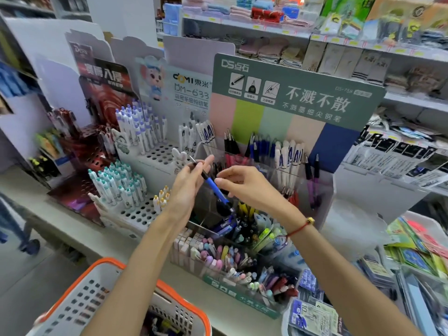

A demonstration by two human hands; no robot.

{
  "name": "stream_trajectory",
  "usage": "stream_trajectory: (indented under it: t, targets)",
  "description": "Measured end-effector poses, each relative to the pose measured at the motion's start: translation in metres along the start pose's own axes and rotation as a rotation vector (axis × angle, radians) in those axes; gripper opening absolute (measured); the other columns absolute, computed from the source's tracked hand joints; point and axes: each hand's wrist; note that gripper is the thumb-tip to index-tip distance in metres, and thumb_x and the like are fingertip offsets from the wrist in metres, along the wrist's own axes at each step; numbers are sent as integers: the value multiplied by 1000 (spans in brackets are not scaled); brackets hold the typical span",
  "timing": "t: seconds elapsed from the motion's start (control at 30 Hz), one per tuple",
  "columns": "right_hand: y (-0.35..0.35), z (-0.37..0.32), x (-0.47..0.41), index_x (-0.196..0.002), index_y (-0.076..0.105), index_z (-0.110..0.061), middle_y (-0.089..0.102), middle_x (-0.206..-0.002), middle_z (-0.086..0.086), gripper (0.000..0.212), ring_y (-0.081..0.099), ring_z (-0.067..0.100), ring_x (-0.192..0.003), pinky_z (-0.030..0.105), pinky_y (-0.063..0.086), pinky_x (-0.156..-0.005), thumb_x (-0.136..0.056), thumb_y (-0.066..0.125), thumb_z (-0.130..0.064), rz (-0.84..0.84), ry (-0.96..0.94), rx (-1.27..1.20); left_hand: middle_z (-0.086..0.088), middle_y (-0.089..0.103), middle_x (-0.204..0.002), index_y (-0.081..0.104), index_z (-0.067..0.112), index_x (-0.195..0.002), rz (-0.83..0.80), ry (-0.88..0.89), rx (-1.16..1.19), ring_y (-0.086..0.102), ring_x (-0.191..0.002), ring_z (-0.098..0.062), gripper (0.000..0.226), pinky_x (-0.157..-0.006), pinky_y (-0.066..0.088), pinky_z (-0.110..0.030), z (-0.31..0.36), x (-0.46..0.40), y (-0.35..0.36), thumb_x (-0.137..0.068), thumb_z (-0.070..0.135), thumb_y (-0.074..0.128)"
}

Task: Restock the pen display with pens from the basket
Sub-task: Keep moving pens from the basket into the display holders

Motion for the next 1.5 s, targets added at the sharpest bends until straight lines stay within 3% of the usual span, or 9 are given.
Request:
stream_trajectory:
  t: [0.27,0.43,0.57,0.67,0.83,0.97,1.2,1.37,1.5]
  targets:
    - [26,-9,-10,-109,68,-11,72,-91,1,20,67,12,-72,30,57,-72,-94,63,-24,-44,-199,41,13,65,-123,62,19,-118,18,51,-155,56,-114,8,23,-94,42,-14,9,5,-19,-100,25,49]
    - [10,3,-21,-105,53,-11,67,-90,3,16,68,17,-77,47,57,-76,-96,59,-22,297,-59,-87,8,61,-120,58,18,-124,202,21,-289,54,-116,-9,26,-83,46,-18,0,-11,-39,-104,23,42]
    - [7,7,-26,-101,48,-18,69,-84,1,19,69,18,-79,46,58,-77,-92,65,-17,473,-93,-130,-3,55,-137,52,13,-133,277,-28,-725,53,-113,-14,34,-93,45,-31,-25,-30,-59,-99,10,50]
    - [21,4,-40,-98,50,-19,70,-88,6,7,70,24,-82,52,56,-79,-97,56,-16,391,-104,-126,-3,59,-135,53,16,-136,212,-36,-993,59,-116,-21,40,-98,47,-42,-44,-37,-65,-97,25,57]
    - [28,-20,-63,-103,53,-10,68,-93,9,13,67,27,-82,52,54,-77,-103,44,-19,388,-160,-132,5,70,-117,65,25,-125,218,-54,-1073,67,-105,-17,32,-90,50,-35,-48,-42,-71,-94,34,61]
    - [25,-22,-80,-99,62,-5,64,-97,10,17,61,27,-87,47,51,-80,-98,53,-19,351,-197,242,9,73,-109,73,28,-112,187,-26,-1100,68,-101,-12,21,-86,53,-32,-41,-51,-78,-94,32,62]
    - [45,-10,-91,-104,49,-8,63,-84,10,18,57,32,-75,35,40,-56,-93,57,-20,157,-161,705,9,72,-114,72,28,-114,166,-11,-1135,66,-108,-15,22,-91,53,-39,-40,-54,-82,-94,30,62]
    - [54,-19,-106,-76,48,-10,57,-77,6,14,60,35,-85,36,43,-82,-87,57,-13,84,-91,877,9,71,-116,70,29,-116,149,-11,-1154,65,-108,-15,24,-91,53,-39,-39,-54,-84,-95,33,61]
    - [45,-22,-107,-94,66,-13,69,-93,4,10,63,29,-94,34,43,-77,-88,59,-17,115,-116,828,9,70,-118,69,31,-118,164,-10,-1191,64,-110,-17,25,-86,50,-36,-38,-48,-83,-97,35,57]
Point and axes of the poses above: each hand's wrist, its own x-axis away from the middle knuckle, its own y-axis out of the palm, z = x × y
